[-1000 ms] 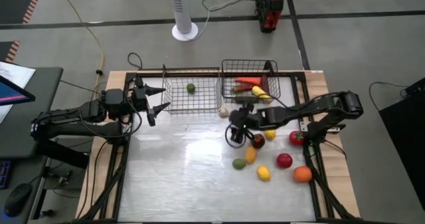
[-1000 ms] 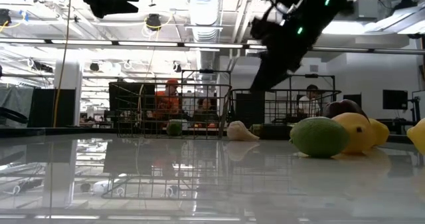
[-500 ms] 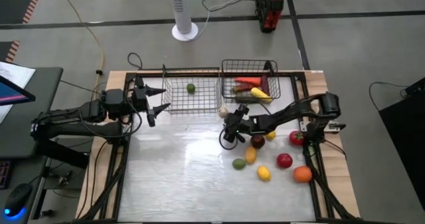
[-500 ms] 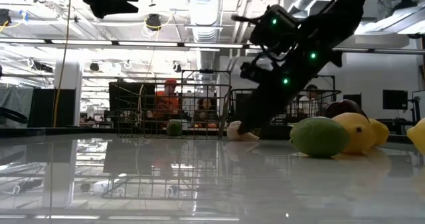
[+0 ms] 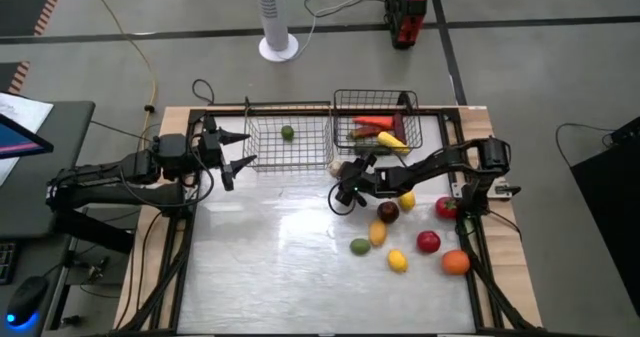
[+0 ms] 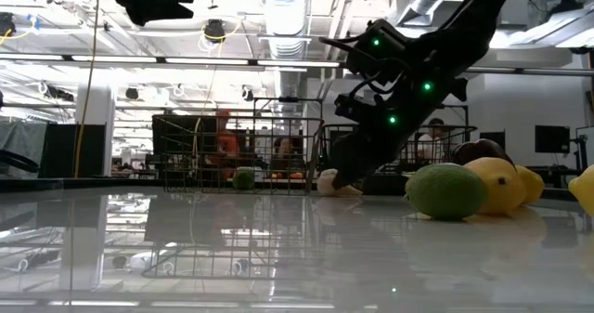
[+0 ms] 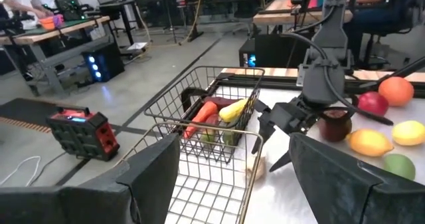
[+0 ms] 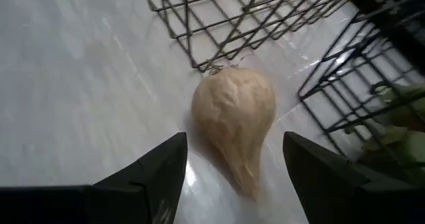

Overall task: Sort produce into baskets
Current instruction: Put the garlic into the right wire basket

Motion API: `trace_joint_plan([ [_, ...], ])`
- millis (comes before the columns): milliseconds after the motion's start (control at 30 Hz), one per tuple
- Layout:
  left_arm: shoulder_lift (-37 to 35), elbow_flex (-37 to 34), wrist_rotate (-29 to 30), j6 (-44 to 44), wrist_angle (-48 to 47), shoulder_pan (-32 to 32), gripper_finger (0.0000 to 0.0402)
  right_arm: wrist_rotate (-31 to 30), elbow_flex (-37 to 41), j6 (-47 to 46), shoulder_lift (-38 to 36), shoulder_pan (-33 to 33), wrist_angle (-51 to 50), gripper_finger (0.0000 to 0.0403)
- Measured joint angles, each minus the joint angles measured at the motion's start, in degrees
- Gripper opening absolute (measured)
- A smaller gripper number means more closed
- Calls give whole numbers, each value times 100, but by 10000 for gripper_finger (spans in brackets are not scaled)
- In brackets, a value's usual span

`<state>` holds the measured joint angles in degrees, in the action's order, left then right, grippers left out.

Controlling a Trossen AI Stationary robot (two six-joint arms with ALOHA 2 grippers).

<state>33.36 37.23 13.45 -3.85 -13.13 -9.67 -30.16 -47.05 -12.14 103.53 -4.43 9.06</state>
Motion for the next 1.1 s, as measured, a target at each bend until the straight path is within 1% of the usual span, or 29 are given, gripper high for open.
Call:
trace_joint_plan([
  [133,0,0,-9,4,1,0,272,253,0,-25,0,-97,0,226],
  [333,0,0,-11,4,2,0,272,348,0,-4,0,-96,-31,133],
  [433,0,0,-11,3,2,0,272,414,-4,-50,-10,-126,-120,93],
  [533,0,0,-11,4,2,0,272,531,-9,-90,-15,-166,-125,62],
  [700,0,0,-13,1,2,0,272,650,0,-92,4,-175,-141,22],
  [967,0,0,-13,1,-2,0,272,641,0,-90,-14,-151,-101,19],
  [1033,0,0,-13,1,-4,0,272,644,-2,-75,-71,-95,-136,33],
  [1100,0,0,-12,1,-4,0,272,650,-78,-50,-147,4,-266,58],
])
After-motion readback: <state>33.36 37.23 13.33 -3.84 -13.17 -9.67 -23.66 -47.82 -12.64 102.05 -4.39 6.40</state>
